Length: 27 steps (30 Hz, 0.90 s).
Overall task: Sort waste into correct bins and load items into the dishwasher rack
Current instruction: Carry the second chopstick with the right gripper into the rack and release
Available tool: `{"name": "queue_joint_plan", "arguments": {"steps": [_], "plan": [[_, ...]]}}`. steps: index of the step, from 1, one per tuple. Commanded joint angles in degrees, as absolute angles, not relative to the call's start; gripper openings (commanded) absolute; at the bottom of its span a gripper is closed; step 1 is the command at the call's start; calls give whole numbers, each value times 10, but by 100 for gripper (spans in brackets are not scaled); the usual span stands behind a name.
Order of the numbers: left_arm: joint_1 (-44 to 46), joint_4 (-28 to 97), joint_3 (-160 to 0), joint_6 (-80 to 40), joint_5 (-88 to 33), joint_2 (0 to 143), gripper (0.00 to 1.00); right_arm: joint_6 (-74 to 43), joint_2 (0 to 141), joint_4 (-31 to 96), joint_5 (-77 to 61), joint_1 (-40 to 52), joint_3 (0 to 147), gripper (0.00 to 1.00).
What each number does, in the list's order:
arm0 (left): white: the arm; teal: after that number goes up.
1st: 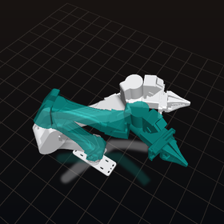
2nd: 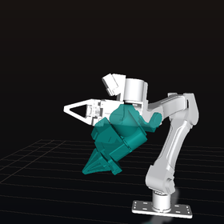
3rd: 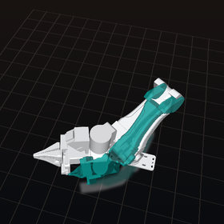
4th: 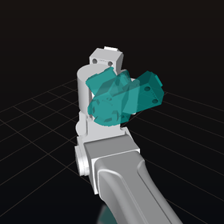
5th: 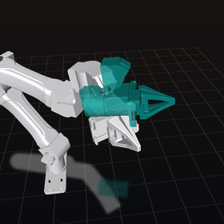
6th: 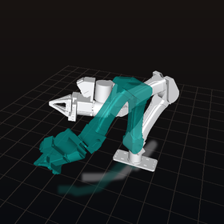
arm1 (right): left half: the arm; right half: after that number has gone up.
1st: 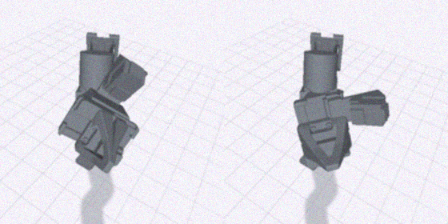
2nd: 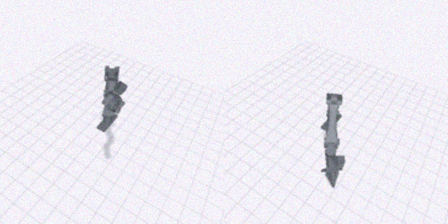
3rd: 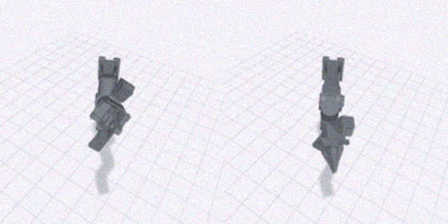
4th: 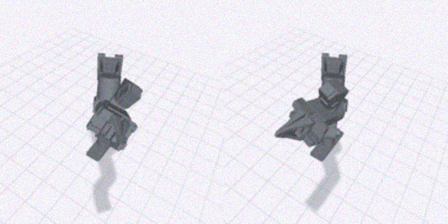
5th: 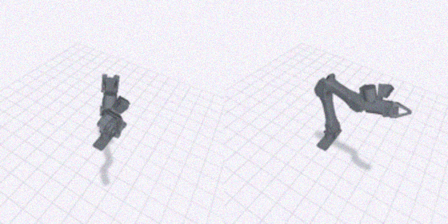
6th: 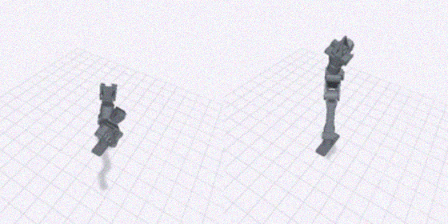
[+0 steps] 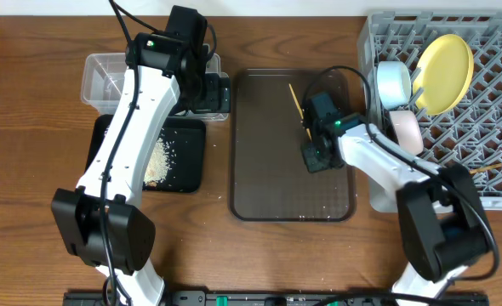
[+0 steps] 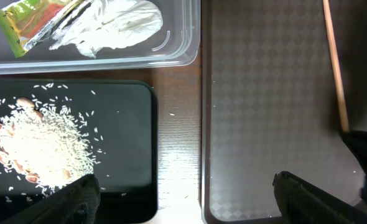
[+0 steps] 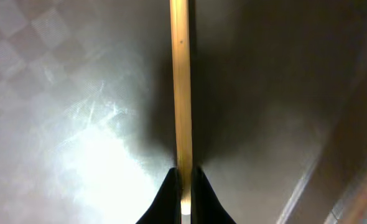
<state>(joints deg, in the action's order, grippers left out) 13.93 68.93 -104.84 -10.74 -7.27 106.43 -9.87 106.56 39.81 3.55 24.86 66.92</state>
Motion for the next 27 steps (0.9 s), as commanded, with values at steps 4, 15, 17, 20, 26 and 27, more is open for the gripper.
{"name": "queue_joint_plan", "arguments": {"steps": [4,15,17,20,26,27], "plan": [[138,691,-1059,-115,-66,1061,91,-106,937,449,37,224,741,1],[138,691,-1059,-115,-66,1061,91,-296,780,576,92,95,749,1],[138,691,-1059,-115,-66,1061,91,-361,764,611,108,54,749,1],[138,691,-1059,-115,-66,1061,91,-459,755,658,145,-8,748,1],[138,691,-1059,-115,-66,1061,91,-522,755,647,156,-94,702,1],[138,691,-1059,-115,-66,1061,91,-526,755,635,153,-102,687,1]]}}
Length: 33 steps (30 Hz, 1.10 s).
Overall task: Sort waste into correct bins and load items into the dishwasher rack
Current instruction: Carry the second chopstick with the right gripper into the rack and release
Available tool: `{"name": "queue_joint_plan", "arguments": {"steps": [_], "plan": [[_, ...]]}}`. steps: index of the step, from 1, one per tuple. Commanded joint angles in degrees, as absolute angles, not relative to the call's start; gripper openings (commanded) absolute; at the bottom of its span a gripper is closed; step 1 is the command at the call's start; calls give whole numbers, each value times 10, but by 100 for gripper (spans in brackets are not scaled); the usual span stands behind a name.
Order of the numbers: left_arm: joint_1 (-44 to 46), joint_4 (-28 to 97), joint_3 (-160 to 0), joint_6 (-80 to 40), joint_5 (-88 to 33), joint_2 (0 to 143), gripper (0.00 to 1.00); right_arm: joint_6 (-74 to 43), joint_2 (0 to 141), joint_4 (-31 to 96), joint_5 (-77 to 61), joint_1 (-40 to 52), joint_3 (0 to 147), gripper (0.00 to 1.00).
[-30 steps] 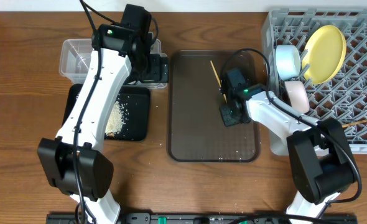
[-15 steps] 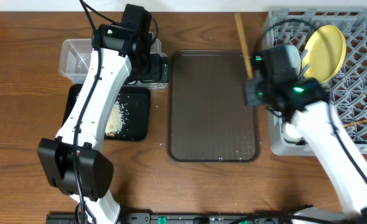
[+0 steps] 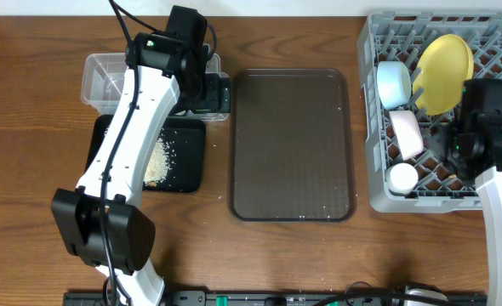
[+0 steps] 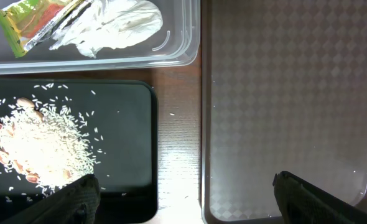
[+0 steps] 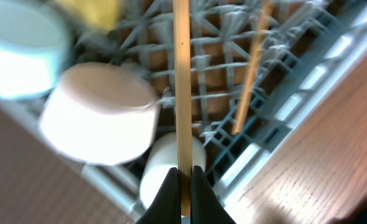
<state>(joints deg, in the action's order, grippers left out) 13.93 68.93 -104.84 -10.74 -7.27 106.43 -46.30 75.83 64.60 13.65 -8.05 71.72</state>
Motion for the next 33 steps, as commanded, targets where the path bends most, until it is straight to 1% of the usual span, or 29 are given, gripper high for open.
{"name": "queue_joint_plan", "arguments": {"steps": [1,7,12,13,14,16,17,18,21,26,29,31,33], "plan": [[138,691,-1059,-115,-66,1061,91,-527,755,621,145,-109,673,1],[138,691,-1059,-115,-66,1061,91,-544,755,562,119,-120,601,1],[138,691,-1059,-115,-66,1061,91,-544,755,541,104,-120,591,1],[138,691,-1059,-115,-66,1061,91,-541,755,538,104,-120,591,4],[138,691,-1059,-115,-66,1061,91,-536,755,535,104,-120,591,10],[138,691,-1059,-115,-66,1061,92,-522,755,531,100,-120,591,28],[138,691,-1059,-115,-66,1061,91,-515,755,529,98,-120,591,40],[138,691,-1059,-115,-66,1061,91,-503,755,527,92,-120,591,45],[138,691,-1059,-115,-66,1061,91,-465,755,515,72,-120,591,54],[138,691,-1059,-115,-66,1061,91,-389,752,485,23,-119,592,59],[138,691,-1059,-115,-66,1061,91,-335,735,462,-20,-119,593,66],[138,691,-1059,-115,-66,1061,91,-306,720,452,-40,-116,596,71],[138,691,-1059,-115,-66,1061,91,-270,696,450,-61,-112,604,80]]}}
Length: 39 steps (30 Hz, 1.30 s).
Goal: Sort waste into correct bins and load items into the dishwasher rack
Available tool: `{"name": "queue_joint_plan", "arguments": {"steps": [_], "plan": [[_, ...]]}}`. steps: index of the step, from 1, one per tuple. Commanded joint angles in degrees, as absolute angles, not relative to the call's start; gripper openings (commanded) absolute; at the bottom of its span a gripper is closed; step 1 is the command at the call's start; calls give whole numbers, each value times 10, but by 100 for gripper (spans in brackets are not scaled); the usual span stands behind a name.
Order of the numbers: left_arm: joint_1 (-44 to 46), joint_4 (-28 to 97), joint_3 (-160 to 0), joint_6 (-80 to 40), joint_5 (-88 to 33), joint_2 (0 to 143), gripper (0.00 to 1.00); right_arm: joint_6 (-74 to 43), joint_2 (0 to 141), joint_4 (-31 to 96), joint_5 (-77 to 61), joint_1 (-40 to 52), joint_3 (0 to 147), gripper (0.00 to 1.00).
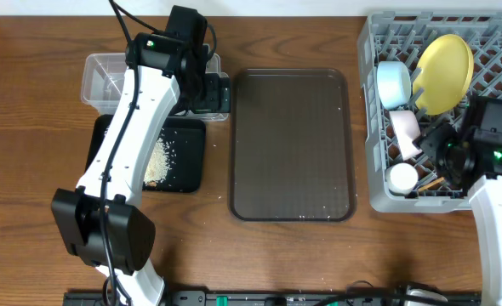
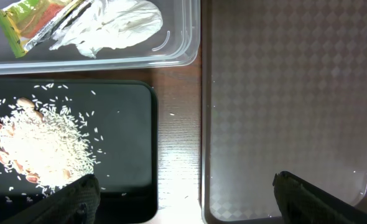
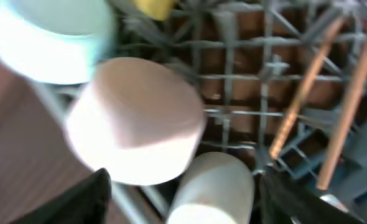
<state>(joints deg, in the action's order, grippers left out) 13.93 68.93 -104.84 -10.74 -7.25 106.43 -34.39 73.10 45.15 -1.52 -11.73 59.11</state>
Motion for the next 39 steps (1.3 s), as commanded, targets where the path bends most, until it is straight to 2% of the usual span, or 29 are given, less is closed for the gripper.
{"name": "queue_joint_plan", "arguments": {"steps": [1,4,9,15,21,27,33,39], "plan": [[138,691,-1059,-115,-66,1061,91,-248,681,451,-72,-109,611,87],[138,691,-1059,-115,-66,1061,91,-158,640,455,-138,-94,630,95],[138,691,-1059,-115,-66,1061,91,-39,578,479,-225,-41,653,99],[138,691,-1059,-115,-66,1061,91,-37,516,542,-225,5,652,99],[138,691,-1059,-115,-66,1061,91,-34,502,601,-221,5,652,99],[138,691,-1059,-115,-66,1061,91,-16,502,619,-159,4,651,99],[138,691,-1059,-115,-66,1061,91,-16,474,505,-118,4,602,99],[138,691,-1059,-115,-66,1061,91,-16,355,305,-107,4,419,99]]}}
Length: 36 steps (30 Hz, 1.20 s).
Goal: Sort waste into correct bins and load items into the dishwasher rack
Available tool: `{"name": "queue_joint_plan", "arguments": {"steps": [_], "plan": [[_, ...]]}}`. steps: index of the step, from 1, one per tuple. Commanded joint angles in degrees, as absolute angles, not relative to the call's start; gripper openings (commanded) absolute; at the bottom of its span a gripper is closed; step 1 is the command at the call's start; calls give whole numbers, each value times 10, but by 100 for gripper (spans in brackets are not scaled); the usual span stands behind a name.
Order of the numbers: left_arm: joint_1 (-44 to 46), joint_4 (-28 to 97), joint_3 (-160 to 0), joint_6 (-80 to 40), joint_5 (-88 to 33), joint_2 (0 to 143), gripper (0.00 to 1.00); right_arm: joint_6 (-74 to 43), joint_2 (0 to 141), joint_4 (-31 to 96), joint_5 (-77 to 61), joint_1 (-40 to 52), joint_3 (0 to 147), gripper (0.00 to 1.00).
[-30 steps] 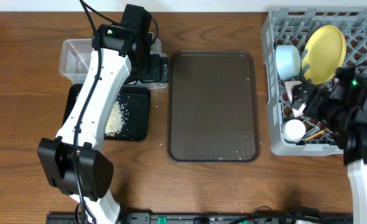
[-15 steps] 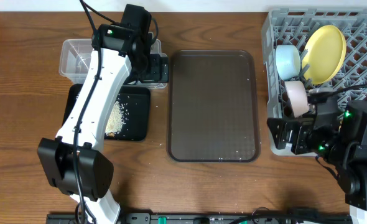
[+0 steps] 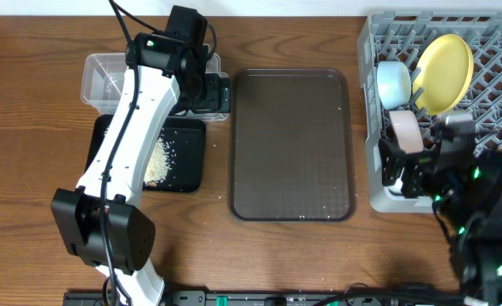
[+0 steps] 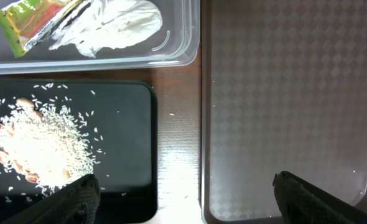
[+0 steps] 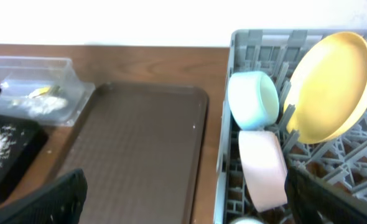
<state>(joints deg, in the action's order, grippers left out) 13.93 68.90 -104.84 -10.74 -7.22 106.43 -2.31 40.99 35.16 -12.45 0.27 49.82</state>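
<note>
The grey dishwasher rack (image 3: 489, 102) at the right holds a yellow plate (image 5: 329, 87), a blue cup (image 5: 252, 99) and a pink cup (image 5: 263, 165). The chopsticks are hidden under my right arm. My right gripper (image 3: 402, 174) hangs open and empty at the rack's near left corner. The brown tray (image 3: 292, 144) in the middle is bare apart from crumbs. My left gripper (image 4: 183, 205) is open over the gap between that tray and the black tray (image 4: 121, 137) of rice (image 4: 40, 149). A clear bin (image 3: 106, 78) holds a green wrapper (image 4: 34, 22) and a crumpled tissue (image 4: 115, 22).
The clear bin and black tray sit side by side at the left, under my left arm. The rack reaches the table's right edge. Brown wooden tabletop shows around all of them.
My right gripper was low over the cups in the rack. It now sits back and higher near the rack's front left corner, still open. The left arm has not moved.
My right gripper was shut on a chopstick lying on the brown tray. Then it held that chopstick above the rack. Then it was open, with the chopstick lying in the rack beside another. Now it has drawn away and the tray is bare.
</note>
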Motion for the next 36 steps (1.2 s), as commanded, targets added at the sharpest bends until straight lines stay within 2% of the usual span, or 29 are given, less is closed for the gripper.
{"name": "queue_joint_plan", "arguments": {"steps": [1,8,15,36], "plan": [[138,691,-1059,-115,-66,1061,91,-16,337,285,-107,4,394,99],[138,691,-1059,-115,-66,1061,91,-16,175,144,-83,14,178,99],[138,691,-1059,-115,-66,1061,91,-16,33,98,-73,37,44,99],[138,691,-1059,-115,-66,1061,92,-14,3,75,-58,69,20,99]]}}
